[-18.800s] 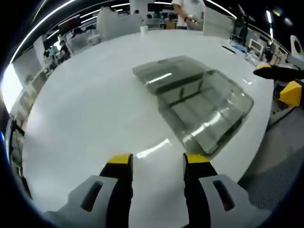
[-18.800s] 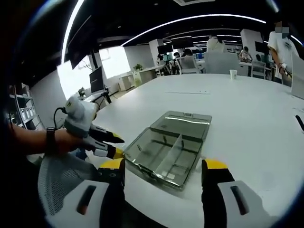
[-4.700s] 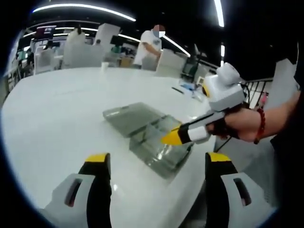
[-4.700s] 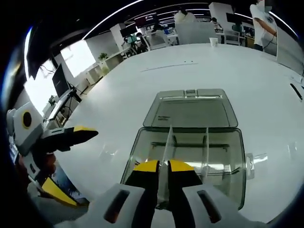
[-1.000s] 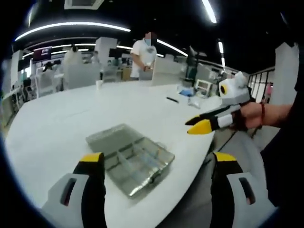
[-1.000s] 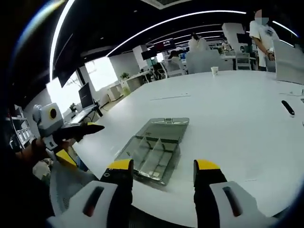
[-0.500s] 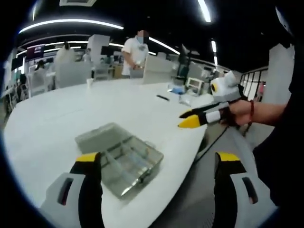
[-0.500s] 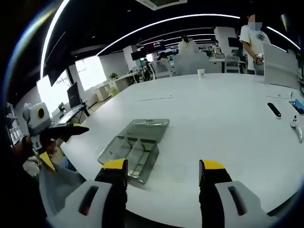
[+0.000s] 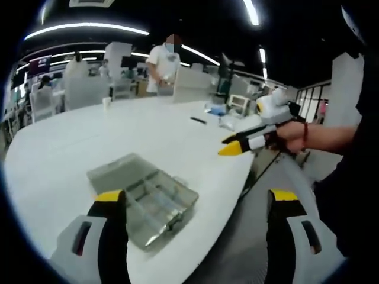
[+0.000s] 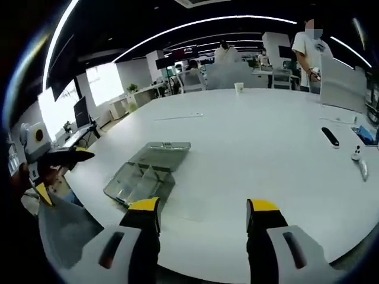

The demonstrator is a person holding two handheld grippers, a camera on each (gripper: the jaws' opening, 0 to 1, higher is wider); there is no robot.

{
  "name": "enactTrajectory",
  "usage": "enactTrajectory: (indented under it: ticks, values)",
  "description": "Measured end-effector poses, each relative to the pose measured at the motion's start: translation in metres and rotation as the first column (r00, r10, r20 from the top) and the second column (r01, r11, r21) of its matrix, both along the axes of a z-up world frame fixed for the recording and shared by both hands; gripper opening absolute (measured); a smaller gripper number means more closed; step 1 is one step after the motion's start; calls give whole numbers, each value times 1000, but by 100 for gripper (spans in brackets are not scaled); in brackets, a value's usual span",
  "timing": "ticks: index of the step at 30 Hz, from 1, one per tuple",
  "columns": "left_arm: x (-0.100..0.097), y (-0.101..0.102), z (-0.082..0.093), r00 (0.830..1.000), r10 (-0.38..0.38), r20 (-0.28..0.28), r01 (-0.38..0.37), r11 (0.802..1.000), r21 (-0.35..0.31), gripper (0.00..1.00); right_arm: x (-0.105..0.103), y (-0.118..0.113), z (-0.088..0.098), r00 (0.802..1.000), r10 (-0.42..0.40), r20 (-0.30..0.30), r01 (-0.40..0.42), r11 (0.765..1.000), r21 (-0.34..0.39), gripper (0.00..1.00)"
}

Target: Insert the divider into the dual guide fixture by aligning both edges with the guide slots and pushing it downward to the bottom, including one-sided entry, uneven engagement, binding, and posture correction.

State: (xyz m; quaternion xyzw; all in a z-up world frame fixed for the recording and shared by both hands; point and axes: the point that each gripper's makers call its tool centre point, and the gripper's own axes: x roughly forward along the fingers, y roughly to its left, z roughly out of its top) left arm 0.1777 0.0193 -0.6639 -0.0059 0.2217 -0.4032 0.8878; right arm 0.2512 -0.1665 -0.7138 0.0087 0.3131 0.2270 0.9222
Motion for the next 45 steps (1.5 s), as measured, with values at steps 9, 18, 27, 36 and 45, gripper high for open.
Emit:
enactTrajectory:
  ticks: [9,18,27,36,45]
  values:
    - [-8,3,-3,999,32,-13,-32,999,-1,99,2,-11,-13,1000,10,-29,-11,999,-50,56]
    - [0,-6,-6,999,16,-28,-16,1000,-8,98,12,-29,-30,999,-19,-50,15,996,-86,56]
    - [5,-14,-11,999,-3,-51,3,1000,-5,98,19,-46,-48,995,-60,-84,51,993,-104,55]
    - [13,-15,-13,998,1,-62,-2,1000,-2,98,29,-55,-62,991,-83,-107,71,992,-109,54]
    - [13,-12,-15,997,26,-71,-26,1000,2,98,34,-58,-73,987,-81,-141,64,991,-119,54]
